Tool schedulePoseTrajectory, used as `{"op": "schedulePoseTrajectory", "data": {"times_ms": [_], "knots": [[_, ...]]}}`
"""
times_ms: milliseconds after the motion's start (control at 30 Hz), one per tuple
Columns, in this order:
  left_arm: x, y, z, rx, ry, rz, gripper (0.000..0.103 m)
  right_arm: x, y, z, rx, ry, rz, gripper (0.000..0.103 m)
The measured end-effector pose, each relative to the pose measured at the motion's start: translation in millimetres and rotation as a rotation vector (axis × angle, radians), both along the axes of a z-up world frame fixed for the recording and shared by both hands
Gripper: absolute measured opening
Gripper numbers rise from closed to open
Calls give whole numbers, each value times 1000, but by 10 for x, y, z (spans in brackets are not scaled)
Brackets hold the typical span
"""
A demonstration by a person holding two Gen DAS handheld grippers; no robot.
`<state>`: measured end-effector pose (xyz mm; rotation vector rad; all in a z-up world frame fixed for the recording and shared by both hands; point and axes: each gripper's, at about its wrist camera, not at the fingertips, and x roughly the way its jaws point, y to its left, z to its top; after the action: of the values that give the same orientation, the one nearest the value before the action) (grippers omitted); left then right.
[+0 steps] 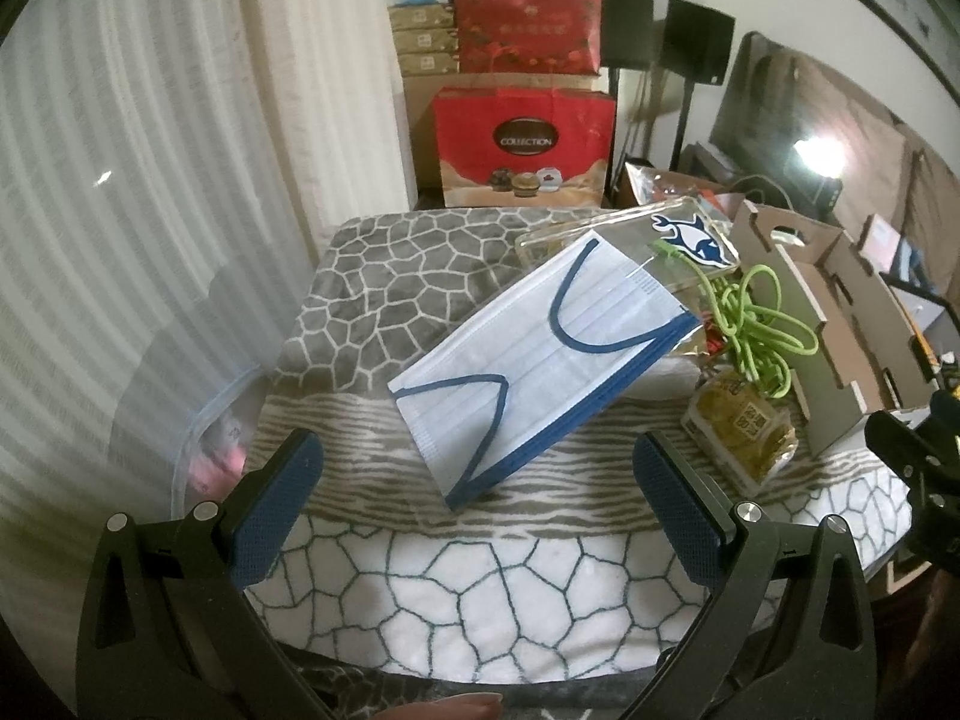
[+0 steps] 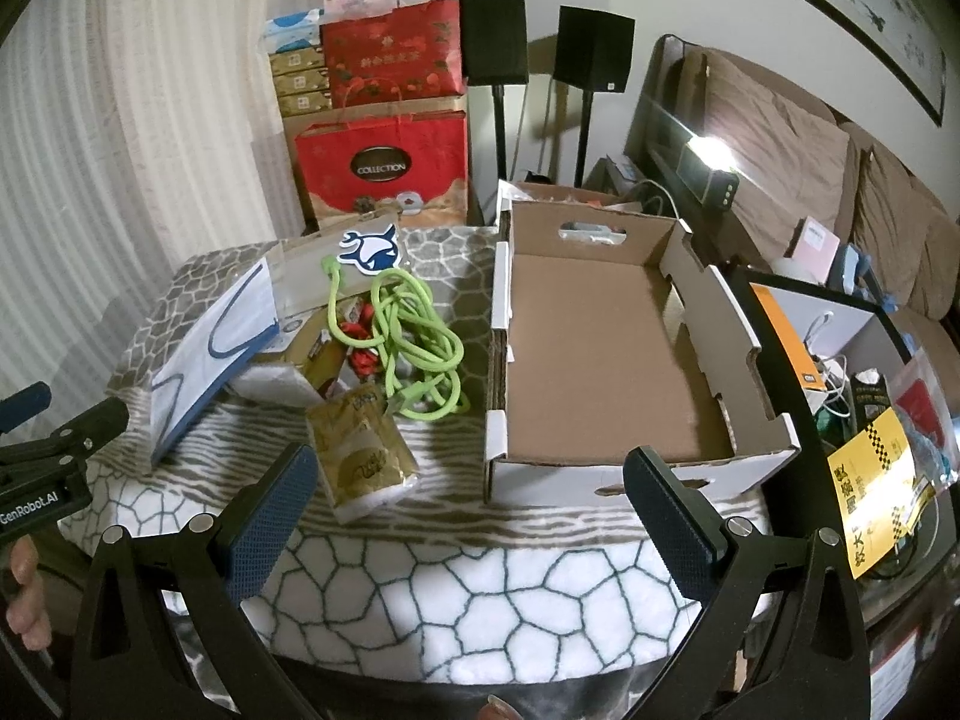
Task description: Organize objects
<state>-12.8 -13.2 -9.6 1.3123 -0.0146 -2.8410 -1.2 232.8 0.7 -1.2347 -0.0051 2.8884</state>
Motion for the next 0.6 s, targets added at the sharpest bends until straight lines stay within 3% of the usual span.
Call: {"op": "schedulePoseTrajectory", "data": {"times_ms": [600], "knots": [[-31,-9,-3,-16,-12,6,103,-71,15,3,12,1,2,103]]}}
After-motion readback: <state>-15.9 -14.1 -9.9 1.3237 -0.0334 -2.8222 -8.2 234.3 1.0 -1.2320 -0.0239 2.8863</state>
